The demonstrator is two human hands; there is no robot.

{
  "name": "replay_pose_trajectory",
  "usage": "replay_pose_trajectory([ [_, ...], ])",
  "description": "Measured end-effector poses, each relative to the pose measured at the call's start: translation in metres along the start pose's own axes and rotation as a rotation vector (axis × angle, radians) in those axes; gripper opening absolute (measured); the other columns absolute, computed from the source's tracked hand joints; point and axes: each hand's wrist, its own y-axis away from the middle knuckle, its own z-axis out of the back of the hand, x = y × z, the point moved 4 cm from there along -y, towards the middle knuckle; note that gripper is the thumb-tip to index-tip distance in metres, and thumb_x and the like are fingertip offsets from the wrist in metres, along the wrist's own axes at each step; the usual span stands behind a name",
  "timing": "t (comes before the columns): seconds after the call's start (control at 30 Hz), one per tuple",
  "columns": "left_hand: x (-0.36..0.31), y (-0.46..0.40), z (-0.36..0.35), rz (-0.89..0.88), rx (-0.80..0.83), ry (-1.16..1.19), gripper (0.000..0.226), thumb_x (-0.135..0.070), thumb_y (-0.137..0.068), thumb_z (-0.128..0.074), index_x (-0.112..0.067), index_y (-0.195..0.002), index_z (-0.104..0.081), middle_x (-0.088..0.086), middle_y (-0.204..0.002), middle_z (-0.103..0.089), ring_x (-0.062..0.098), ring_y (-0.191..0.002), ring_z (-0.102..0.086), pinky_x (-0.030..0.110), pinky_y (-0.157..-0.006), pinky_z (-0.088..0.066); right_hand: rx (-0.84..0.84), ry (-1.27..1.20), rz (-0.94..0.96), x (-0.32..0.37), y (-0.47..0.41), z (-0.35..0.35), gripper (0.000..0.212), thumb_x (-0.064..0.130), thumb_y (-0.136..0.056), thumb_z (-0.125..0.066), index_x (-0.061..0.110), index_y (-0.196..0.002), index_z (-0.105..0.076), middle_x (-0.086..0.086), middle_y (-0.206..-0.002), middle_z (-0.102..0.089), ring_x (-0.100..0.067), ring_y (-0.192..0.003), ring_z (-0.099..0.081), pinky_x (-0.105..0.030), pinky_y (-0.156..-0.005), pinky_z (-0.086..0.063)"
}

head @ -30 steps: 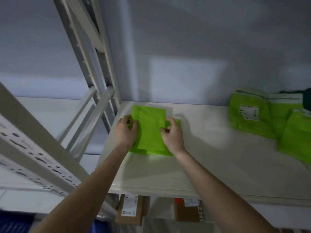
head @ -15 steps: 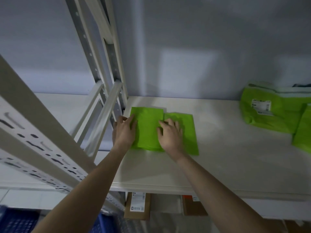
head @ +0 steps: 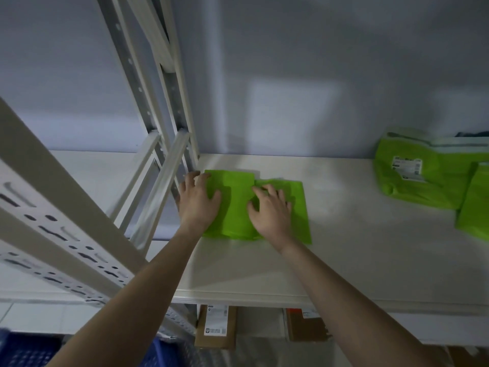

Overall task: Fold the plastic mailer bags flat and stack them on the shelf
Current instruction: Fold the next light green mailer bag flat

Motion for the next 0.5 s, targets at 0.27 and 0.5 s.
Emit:
replay_pose_trajectory([
  [0.27, -0.065, 0.006, -0.008, -0.195, -0.006, -0.017, 0.059, -0.034, -0.090, -0.053, -0.022, -0.144, -0.032, 0.000, -0.155, -0.023, 0.022, -0.142, -0.018, 0.042, -0.115, -0.017, -0.089, 0.019, 0.003, -0.036, 0.000, 0.048, 0.040, 0.034, -0.090, -0.049, 0.021, -0.127, -0.054, -0.002, -0.130, -0.049, -0.025, -0.122, -0.040, -0.040, -0.094, -0.035],
  [0.5, -0.144, 0.017, -0.039, -0.284, -0.011, 0.042, 0.056, -0.033, -0.090, -0.054, -0.022, -0.142, -0.036, 0.000, -0.154, -0.026, 0.021, -0.142, -0.020, 0.042, -0.112, -0.021, -0.117, 0.021, -0.078, -0.107, 0.005, 0.104, 0.041, 0.034, -0.094, -0.044, 0.021, -0.132, -0.050, 0.000, -0.135, -0.045, -0.022, -0.127, -0.035, -0.039, -0.100, -0.030],
])
